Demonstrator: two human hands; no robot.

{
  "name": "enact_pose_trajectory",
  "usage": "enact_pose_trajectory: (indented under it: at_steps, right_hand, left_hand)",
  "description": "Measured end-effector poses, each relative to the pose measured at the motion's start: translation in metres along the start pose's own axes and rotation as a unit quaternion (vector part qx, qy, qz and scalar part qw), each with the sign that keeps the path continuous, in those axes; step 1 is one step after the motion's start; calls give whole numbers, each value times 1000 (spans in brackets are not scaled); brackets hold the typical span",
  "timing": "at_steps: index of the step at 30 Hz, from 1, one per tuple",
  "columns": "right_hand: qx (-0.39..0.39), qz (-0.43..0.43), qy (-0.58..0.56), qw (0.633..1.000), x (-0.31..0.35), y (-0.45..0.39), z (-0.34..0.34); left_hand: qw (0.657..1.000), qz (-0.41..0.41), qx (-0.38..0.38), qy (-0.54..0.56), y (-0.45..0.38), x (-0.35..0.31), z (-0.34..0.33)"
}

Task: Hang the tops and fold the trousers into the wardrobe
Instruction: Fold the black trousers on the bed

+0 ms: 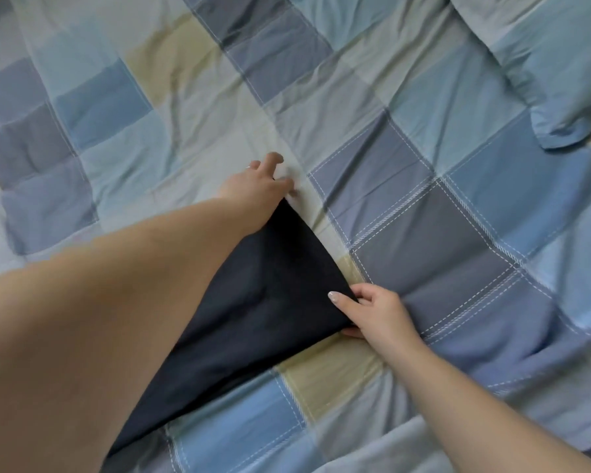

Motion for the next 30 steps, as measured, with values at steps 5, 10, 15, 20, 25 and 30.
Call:
enact_pose_trajectory:
  at_steps: [5, 10, 15, 20, 25, 30]
  right_hand:
    - [-17, -7, 21, 1000, 4, 6, 0]
    - [-27, 2, 66, 997, 21, 16, -1]
    - [23, 121, 33, 992, 87, 75, -43]
    - [116, 191, -22, 974, 143, 143, -152]
    - [191, 229, 73, 952, 143, 224, -299]
    - [241, 241, 96, 935, 105, 319, -439]
  left_hand:
    - [989, -52, 58, -129, 0, -3, 2]
    - [993, -44, 30, -101, 26, 11, 20]
    - [999, -29, -15, 34, 73, 75, 67]
    - [994, 6, -51, 101, 169, 169, 85]
    - [997, 60, -20, 54, 308, 279, 72]
    - [991, 131, 16, 36, 451, 387, 25]
Point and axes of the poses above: each hand's wrist, its own y-axis away from the middle knuckle, its own z-axis out of the back of the hand, x = y × z, the point moved 6 cm from there along -y, towards the middle knuckle, and after that the axes turned 9 degrees about z, right-handed, at the moved point
